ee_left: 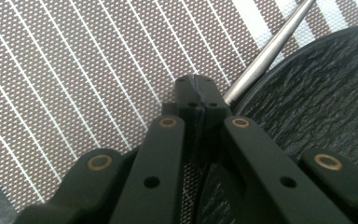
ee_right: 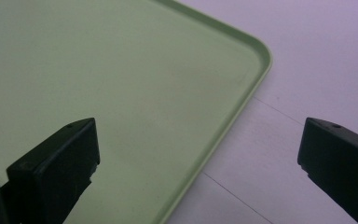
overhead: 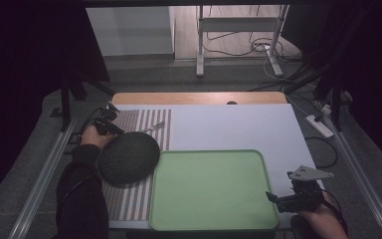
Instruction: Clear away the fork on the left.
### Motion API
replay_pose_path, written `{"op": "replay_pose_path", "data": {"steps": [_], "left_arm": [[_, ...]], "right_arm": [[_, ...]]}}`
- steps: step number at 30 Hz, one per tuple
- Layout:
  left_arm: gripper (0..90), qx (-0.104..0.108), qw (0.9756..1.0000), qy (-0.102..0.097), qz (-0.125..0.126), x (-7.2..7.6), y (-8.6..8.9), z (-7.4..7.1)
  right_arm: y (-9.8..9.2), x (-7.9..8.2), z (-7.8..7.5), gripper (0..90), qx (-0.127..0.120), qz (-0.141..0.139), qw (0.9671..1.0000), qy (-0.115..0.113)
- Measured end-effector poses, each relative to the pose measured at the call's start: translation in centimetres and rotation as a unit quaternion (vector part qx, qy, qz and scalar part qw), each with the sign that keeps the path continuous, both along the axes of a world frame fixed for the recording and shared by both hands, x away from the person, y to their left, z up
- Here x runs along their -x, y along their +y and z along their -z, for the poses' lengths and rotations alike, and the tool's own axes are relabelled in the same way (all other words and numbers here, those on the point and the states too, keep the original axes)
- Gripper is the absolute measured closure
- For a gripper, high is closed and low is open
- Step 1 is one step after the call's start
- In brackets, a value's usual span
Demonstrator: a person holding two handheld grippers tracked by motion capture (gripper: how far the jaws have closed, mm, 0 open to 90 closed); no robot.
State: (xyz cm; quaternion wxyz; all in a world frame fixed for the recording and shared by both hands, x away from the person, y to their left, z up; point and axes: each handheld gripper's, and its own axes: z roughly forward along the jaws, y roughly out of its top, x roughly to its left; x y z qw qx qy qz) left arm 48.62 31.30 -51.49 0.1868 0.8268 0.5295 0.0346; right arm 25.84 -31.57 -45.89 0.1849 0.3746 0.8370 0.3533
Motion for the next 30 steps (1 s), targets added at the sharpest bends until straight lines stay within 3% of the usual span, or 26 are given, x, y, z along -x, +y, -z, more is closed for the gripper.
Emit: {"op": "replay_pose_path", "data": {"steps": [2, 3, 8, 12, 15, 18, 22, 28, 30], "left_arm": [[86.5, 0.018, 0.9996, -0.018, -0.012, -0.1, 0.2, -0.4], [79.4, 0.024, 0.9993, -0.025, -0.017, -0.1, 0.2, -0.7], [53.4, 0.017, 0.998, -0.06, -0.009, -0.4, -0.9, -1.6], [30.2, 0.022, 0.9976, -0.066, 0.003, -0.8, -2.4, -1.6], [18.5, 0.023, 0.9976, -0.063, 0.016, -1.2, -3.5, -1.4], [10.4, 0.03, 0.9972, -0.059, 0.035, -1.6, -4.5, -1.1], [0.7, 0.023, 0.9971, -0.055, 0.047, -2.1, -6.0, -0.6], [0.0, 0.007, 0.9967, -0.044, 0.068, -2.8, -8.2, 0.2], [0.0, -0.009, 0.9961, -0.043, 0.076, -3.0, -8.9, 0.5]], "right_arm": [[0.0, 0.0, 0.0, 0.0, 0.0, 0.0, 1.0, 0.0], [0.0, 0.0, 0.0, 0.0, 0.0, 0.0, 1.0, 0.0], [0.0, 0.0, 0.0, 0.0, 0.0, 0.0, 1.0, 0.0], [0.0, 0.0, 0.0, 0.0, 0.0, -0.001, 1.0, -0.001], [0.0, 0.0, 0.0, 0.0, 0.0, -0.001, 1.0, -0.001], [0.0, 0.0, 0.0, 0.0, 0.0, -0.001, 1.0, -0.001], [0.0, 0.0, 0.0, 0.0, -0.001, -0.001, 1.0, -0.001], [0.0, 0.0, 0.0, 0.0, 0.0, -0.002, 1.0, -0.001], [0.0, 0.0, 0.0, 0.0, -0.001, -0.003, 1.0, -0.001]]}}
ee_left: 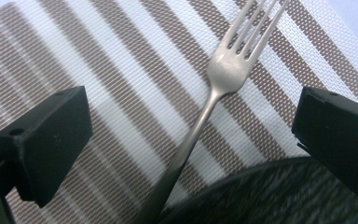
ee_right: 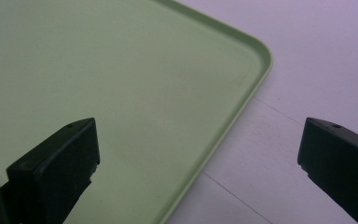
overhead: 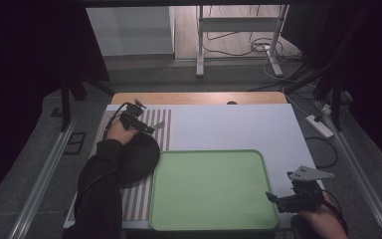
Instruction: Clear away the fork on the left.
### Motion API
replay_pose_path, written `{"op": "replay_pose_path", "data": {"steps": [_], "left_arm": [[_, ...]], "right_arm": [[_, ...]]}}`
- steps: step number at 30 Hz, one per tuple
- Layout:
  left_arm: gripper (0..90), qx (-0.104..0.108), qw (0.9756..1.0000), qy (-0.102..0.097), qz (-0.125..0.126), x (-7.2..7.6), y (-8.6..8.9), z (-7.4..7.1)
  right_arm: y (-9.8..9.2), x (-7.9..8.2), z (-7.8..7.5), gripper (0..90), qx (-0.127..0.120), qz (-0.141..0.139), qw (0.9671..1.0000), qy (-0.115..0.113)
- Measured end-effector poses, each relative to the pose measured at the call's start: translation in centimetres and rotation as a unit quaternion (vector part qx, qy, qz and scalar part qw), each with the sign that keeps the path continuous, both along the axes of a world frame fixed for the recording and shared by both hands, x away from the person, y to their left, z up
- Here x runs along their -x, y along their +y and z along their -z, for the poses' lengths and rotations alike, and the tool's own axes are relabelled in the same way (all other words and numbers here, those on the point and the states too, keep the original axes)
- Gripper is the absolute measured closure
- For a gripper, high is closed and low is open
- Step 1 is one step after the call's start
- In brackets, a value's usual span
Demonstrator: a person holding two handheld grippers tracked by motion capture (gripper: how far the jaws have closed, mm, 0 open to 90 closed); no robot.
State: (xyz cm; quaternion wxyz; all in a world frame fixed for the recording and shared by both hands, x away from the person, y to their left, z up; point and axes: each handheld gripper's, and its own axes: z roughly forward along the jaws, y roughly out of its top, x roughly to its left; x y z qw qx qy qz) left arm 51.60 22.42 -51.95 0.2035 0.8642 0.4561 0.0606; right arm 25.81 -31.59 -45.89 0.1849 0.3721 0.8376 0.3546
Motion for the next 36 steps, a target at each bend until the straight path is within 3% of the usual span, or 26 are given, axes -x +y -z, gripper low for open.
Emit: {"op": "replay_pose_path", "data": {"steps": [4, 12, 16, 21, 26, 30, 36], "left_arm": [[0.0, -0.036, 0.9993, 0.005, 0.003, -0.3, -1.0, 0.7], [3.6, -0.03, 0.9995, 0.012, -0.007, -0.4, -0.2, 0.7], [18.9, -0.025, 0.9996, 0.004, -0.008, -0.2, 0.8, 0.2], [46.7, -0.01, 0.9999, -0.01, -0.01, 0.3, 2.6, 0.0], [79.9, 0.008, 0.9998, -0.015, -0.008, 0.7, 4.0, 0.1], [84.9, 0.016, 0.9998, -0.013, -0.001, 0.7, 4.3, 0.2], [85.3, 0.003, 0.9998, -0.018, 0.004, 0.6, 4.5, 0.0]], "right_arm": [[0.0, 0.0, 0.0, 0.0, 0.0, 0.0, 1.0, -0.001], [0.0, 0.0, 0.0, 0.0, 0.0, -0.001, 1.0, -0.001], [0.0, 0.0, 0.0, 0.0, 0.001, -0.002, 1.0, -0.001], [0.0, 0.0, 0.0, 0.0, 0.001, -0.002, 1.0, -0.001], [0.0, 0.0, 0.0, 0.0, 0.001, -0.003, 1.0, 0.0], [0.0, 0.0, 0.0, 0.0, 0.001, -0.003, 1.0, 0.0], [0.0, 0.0, 0.0, 0.0, -0.001, -0.002, 1.0, 0.001]]}}
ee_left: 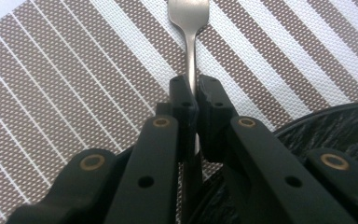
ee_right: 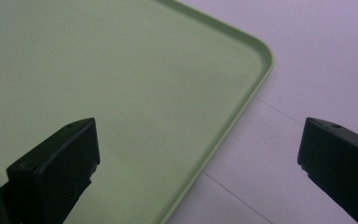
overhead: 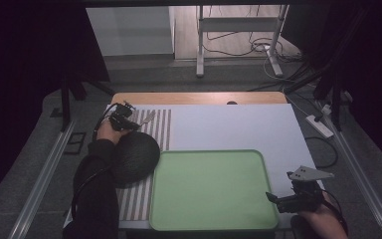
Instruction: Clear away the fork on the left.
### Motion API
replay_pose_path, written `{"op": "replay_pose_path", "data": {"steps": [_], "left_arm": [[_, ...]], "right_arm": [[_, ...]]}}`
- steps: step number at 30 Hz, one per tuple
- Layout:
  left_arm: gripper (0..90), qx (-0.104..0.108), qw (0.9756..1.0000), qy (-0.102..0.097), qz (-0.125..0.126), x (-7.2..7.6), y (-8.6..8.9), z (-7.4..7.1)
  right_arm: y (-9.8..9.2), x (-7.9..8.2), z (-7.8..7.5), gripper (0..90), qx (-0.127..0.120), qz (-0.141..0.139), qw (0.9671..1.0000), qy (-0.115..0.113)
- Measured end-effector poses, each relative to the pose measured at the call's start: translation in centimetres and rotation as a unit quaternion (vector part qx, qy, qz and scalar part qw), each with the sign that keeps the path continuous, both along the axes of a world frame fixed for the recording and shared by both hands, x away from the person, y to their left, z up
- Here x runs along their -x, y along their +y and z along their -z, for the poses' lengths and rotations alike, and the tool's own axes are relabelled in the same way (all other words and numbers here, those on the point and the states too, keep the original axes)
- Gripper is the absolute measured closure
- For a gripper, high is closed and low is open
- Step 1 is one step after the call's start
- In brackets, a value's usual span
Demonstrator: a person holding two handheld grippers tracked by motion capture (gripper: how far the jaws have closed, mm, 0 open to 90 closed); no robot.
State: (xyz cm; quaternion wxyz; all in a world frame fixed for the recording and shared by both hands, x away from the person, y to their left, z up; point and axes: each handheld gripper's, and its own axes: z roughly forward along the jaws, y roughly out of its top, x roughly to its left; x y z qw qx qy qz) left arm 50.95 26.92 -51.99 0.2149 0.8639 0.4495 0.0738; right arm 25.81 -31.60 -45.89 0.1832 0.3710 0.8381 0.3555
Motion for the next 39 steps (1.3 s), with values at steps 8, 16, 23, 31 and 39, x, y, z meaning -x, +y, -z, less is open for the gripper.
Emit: {"op": "replay_pose_path", "data": {"steps": [8, 16, 23, 31, 39], "left_arm": [[85.3, -0.044, 0.9989, -0.013, -0.011, 0.2, 1.8, -1.5], [85.2, -0.031, 0.9991, -0.014, -0.025, 1.3, 3.7, -3.1], [85.1, -0.003, 0.9998, 0.001, -0.022, 2.6, 2.9, -3.8], [85.0, 0.028, 0.9994, 0.002, -0.019, 4.4, 1.7, -4.0], [85.1, 0.035, 0.9994, -0.001, -0.008, 6.4, 0.7, -4.0]], "right_arm": [[0.0, 0.0, 0.0, 0.0, 0.0, 0.0, 1.0, 0.001], [0.0, 0.0, 0.0, 0.0, 0.0, 0.0, 1.0, 0.001], [0.0, 0.0, 0.0, 0.0, 0.001, 0.001, 1.0, 0.0], [0.0, 0.0, 0.0, 0.0, 0.002, 0.001, 1.0, 0.0], [0.1, 0.0, 0.0, 0.0, 0.003, 0.002, 1.0, 0.001]]}}
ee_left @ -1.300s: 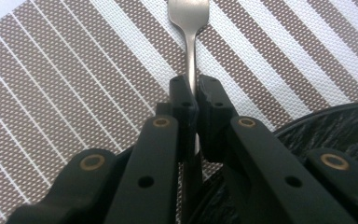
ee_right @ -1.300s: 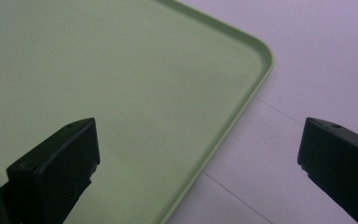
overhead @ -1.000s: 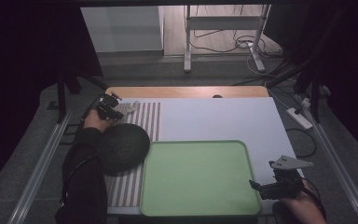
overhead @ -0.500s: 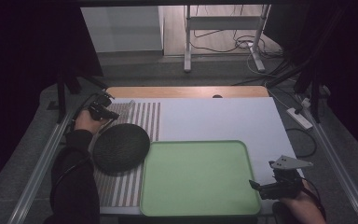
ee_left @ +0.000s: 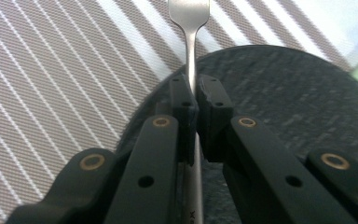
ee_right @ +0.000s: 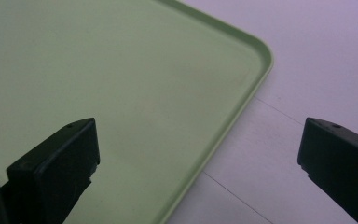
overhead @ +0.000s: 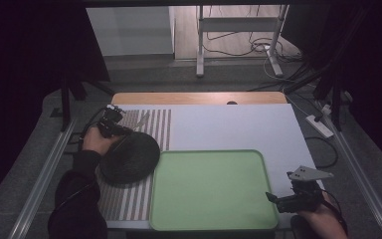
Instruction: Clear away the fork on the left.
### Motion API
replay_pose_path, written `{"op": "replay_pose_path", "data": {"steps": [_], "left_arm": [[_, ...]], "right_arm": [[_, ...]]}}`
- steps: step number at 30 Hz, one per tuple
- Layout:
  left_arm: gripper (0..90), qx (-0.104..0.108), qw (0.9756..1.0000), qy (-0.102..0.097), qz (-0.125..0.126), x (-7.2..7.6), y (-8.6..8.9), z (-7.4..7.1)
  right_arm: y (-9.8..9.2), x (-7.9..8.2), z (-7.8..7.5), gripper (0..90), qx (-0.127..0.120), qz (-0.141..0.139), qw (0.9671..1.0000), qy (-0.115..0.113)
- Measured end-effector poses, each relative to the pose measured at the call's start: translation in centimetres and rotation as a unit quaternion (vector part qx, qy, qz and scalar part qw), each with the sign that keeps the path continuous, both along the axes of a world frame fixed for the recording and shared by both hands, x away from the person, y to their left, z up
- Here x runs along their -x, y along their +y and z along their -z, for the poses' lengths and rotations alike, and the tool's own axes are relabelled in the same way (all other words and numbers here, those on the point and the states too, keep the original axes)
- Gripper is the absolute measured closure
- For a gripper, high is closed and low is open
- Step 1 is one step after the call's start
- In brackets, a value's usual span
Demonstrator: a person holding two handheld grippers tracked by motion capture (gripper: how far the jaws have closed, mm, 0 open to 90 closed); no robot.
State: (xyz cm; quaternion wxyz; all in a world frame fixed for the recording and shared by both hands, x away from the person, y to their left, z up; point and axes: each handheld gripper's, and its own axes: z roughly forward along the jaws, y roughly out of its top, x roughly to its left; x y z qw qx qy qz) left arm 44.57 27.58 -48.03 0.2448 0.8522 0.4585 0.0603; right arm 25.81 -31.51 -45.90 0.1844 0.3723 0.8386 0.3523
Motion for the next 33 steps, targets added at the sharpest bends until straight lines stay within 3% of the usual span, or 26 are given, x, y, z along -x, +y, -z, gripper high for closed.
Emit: {"op": "replay_pose_path", "data": {"steps": [10, 18, 26, 33], "left_arm": [[85.1, 0.002, 1.0, 0.001, 0.008, 2.5, -1.4, -0.3], [85.0, 0.019, 0.9998, 0.001, 0.01, 4.9, -2.3, -0.7], [85.0, 0.017, 0.9997, 0.002, 0.02, 7.1, -3.9, -0.8], [84.9, 0.028, 0.9995, 0.008, 0.011, 8.8, -4.7, -0.7]], "right_arm": [[0.0, 0.0, 0.0, 0.0, 0.002, -0.003, 1.0, -0.001], [0.0, 0.1, 0.0, 0.0, 0.002, -0.004, 1.0, -0.003], [0.1, 0.1, 0.0, 0.0, 0.005, -0.006, 1.0, -0.004], [0.1, 0.1, 0.0, 0.0, 0.006, -0.007, 0.9999, -0.004]]}}
